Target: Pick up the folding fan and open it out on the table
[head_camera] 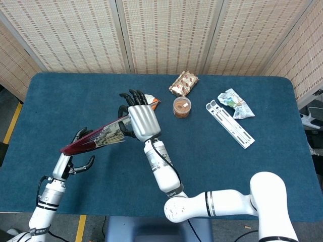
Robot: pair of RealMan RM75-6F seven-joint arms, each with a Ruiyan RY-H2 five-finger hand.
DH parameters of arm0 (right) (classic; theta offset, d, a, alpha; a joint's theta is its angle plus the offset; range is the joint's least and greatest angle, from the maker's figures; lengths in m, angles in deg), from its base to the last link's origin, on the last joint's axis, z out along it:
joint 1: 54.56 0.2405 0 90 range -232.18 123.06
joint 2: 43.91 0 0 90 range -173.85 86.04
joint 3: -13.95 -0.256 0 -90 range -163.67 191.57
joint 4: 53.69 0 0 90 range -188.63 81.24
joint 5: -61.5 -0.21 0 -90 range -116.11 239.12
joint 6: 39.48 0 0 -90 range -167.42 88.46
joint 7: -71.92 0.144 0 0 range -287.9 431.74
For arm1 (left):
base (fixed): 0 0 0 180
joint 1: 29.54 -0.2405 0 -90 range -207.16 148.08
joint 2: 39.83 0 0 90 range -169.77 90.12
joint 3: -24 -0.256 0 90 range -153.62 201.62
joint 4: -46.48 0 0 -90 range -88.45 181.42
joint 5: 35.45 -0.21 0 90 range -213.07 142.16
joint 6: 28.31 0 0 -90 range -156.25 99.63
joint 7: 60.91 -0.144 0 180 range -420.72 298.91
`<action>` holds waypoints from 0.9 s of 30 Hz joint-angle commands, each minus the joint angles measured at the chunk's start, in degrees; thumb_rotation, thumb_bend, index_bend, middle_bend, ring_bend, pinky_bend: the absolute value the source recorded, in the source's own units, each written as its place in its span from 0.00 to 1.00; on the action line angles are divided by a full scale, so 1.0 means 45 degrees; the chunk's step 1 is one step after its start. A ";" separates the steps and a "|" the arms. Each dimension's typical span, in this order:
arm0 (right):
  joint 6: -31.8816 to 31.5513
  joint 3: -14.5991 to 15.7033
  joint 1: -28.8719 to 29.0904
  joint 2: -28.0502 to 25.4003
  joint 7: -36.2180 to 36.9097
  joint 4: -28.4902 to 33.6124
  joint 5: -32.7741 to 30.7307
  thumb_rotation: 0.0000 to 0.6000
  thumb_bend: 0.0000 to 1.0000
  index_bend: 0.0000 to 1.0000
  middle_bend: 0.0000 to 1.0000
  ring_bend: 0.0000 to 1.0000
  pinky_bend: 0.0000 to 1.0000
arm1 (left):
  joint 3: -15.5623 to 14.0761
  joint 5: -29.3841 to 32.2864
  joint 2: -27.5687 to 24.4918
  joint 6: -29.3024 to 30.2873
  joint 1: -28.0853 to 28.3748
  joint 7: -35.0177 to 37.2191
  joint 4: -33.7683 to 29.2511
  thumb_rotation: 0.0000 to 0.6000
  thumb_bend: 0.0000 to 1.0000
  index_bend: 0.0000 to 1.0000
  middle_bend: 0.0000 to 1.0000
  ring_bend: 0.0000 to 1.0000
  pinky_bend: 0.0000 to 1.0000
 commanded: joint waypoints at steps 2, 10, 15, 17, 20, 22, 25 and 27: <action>-0.0310 -0.0036 0.0230 0.0290 -0.0015 -0.0241 -0.0078 1.00 0.63 0.68 0.13 0.00 0.00 | 0.0195 0.0329 0.0229 0.0065 -0.0042 -0.0259 -0.0014 1.00 0.40 0.04 0.08 0.00 0.17; -0.0800 -0.0094 0.0565 0.0891 0.0141 -0.0755 -0.0016 1.00 0.63 0.68 0.13 0.00 0.00 | 0.0959 0.1425 0.0872 0.0150 0.0035 -0.0986 0.0015 1.00 0.40 0.08 0.09 0.00 0.17; -0.0912 -0.0114 0.0637 0.0971 0.0183 -0.0808 0.0114 1.00 0.63 0.68 0.13 0.00 0.00 | 0.1418 0.1970 0.1319 0.0492 -0.0009 -0.1559 0.0196 1.00 0.40 0.23 0.25 0.06 0.18; -0.0931 -0.0135 0.0615 0.0946 0.0216 -0.0798 0.0137 1.00 0.63 0.68 0.13 0.00 0.00 | 0.1512 0.2055 0.1422 0.0610 -0.0058 -0.1640 0.0219 1.00 0.44 0.33 0.34 0.10 0.18; -0.0930 -0.0126 0.0544 0.0854 0.0242 -0.0738 0.0164 1.00 0.63 0.68 0.13 0.00 0.00 | 0.1617 0.2110 0.1486 0.0703 -0.0128 -0.1662 0.0232 1.00 0.52 0.43 0.46 0.17 0.19; -0.0918 -0.0082 0.0484 0.0779 0.0241 -0.0696 0.0186 1.00 0.63 0.68 0.13 0.00 0.00 | 0.1719 0.2126 0.1549 0.0780 -0.0144 -0.1714 0.0221 1.00 0.58 0.49 0.53 0.21 0.19; -0.0925 -0.0032 0.0393 0.0668 0.0242 -0.0614 0.0222 1.00 0.63 0.68 0.13 0.00 0.00 | 0.1855 0.2173 0.1586 0.0846 -0.0163 -0.1819 0.0190 1.00 0.63 0.56 0.60 0.26 0.19; -0.0922 0.0035 0.0309 0.0559 0.0225 -0.0554 0.0263 1.00 0.63 0.68 0.13 0.00 0.00 | 0.1924 0.2169 0.1579 0.0888 -0.0187 -0.1857 0.0194 1.00 0.65 0.58 0.62 0.27 0.19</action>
